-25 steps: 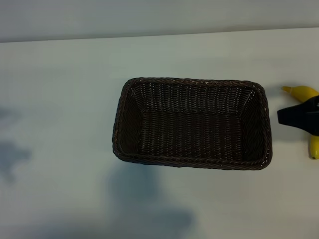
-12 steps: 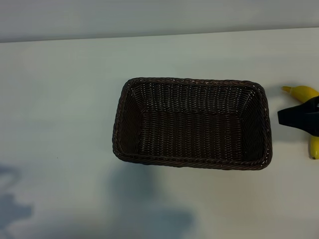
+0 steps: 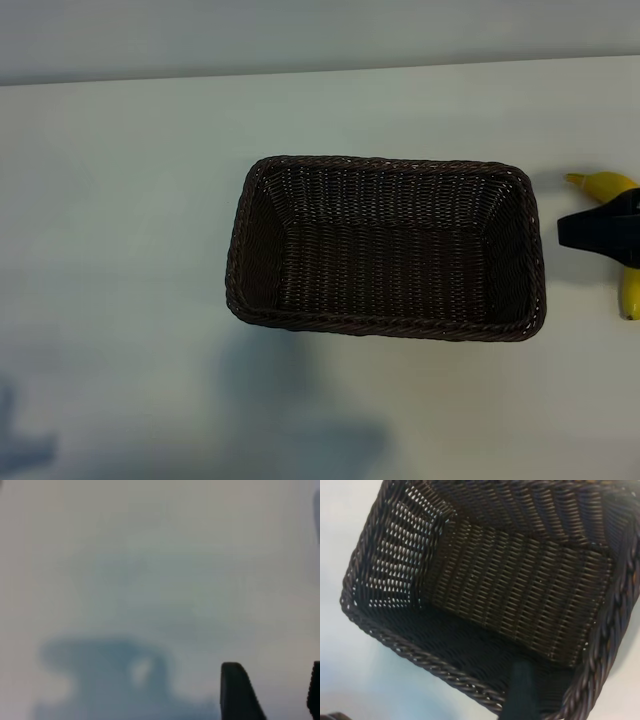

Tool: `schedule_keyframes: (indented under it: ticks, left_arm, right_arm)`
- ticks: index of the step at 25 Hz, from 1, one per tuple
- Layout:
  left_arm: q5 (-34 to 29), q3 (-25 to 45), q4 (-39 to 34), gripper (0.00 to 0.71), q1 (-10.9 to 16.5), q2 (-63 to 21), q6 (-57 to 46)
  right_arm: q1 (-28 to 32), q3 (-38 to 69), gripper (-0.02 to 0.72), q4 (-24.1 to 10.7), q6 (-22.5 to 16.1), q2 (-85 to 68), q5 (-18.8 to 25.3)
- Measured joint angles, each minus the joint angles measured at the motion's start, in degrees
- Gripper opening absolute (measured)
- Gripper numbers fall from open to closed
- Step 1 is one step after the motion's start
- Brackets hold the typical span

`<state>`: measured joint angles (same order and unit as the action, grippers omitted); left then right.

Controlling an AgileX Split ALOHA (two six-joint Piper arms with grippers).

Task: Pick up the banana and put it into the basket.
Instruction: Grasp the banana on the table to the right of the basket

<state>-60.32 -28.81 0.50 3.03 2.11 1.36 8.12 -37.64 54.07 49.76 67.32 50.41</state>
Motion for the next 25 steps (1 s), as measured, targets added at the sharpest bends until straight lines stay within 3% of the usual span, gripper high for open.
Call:
schedule_keyframes:
  ticks: [8,17,22,25]
  left_arm:
    - [0.0,0.1,0.0,0.360,0.0,-2.5,0.0]
    - [0.0,0.1,0.0,0.358,0.0,-2.5,0.3]
    - [0.0,0.1,0.0,0.358,0.0,-2.5,0.3]
    - [0.0,0.1,0.0,0.358,0.0,-2.5,0.3]
  right_arm:
    - [0.0,-1.1,0.584,-0.4,-2.9,0.1,-4.9]
    - [0.0,-9.6,0.584,-5.7,-8.2,8.2,-5.9]
    - [0.0,-14.5,0.584,-11.0,-11.9,15.0,-5.1]
    - [0.0,-17.3,0.584,-17.2,-17.7,18.5,-5.0]
